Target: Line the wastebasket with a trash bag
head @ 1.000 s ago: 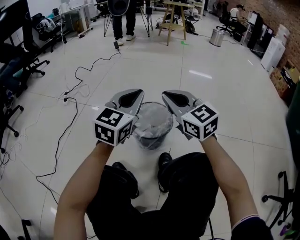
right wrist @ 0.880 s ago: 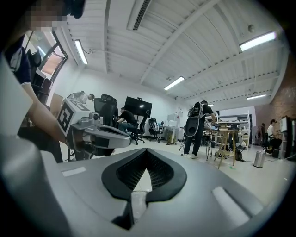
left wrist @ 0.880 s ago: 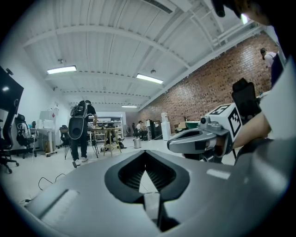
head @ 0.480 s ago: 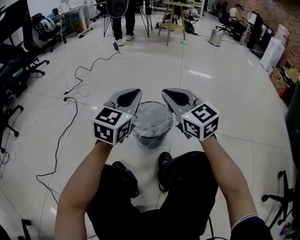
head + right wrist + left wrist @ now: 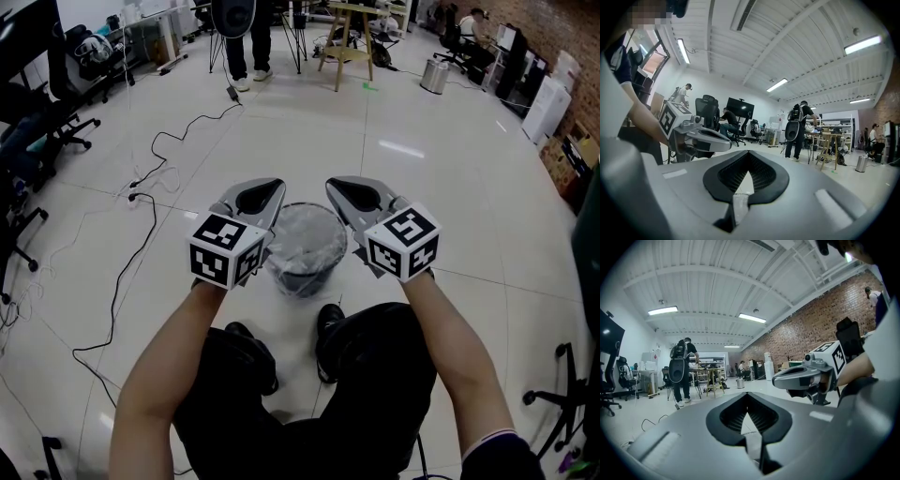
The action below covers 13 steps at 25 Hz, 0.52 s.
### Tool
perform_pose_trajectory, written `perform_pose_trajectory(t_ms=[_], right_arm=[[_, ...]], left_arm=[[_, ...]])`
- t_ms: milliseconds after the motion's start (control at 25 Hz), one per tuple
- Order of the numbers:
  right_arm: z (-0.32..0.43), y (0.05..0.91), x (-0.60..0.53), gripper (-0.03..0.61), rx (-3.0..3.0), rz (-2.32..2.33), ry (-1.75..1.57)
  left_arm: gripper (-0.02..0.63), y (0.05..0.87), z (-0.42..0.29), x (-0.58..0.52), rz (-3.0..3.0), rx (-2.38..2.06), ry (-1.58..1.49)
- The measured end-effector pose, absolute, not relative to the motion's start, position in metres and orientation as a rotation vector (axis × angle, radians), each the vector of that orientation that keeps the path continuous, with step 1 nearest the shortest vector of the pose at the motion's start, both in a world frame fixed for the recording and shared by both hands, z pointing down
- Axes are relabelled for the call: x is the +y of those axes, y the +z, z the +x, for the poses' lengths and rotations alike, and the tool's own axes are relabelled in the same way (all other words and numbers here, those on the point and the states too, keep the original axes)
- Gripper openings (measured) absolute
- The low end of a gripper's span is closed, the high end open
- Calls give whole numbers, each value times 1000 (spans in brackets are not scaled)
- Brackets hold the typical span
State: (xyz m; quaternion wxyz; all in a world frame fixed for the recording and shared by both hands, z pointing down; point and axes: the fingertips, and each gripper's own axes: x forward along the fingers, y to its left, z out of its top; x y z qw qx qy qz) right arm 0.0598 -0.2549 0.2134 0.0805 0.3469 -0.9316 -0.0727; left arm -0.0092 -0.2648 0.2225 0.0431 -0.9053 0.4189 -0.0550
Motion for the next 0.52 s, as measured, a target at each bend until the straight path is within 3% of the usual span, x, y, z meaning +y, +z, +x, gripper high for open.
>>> perform_pose_trajectory(t_ms=[520], right_arm=[[58,211,-252,0,-2784,1042,-235]], left_arm=[[12,225,-10,-262,-2774,1273,-185]])
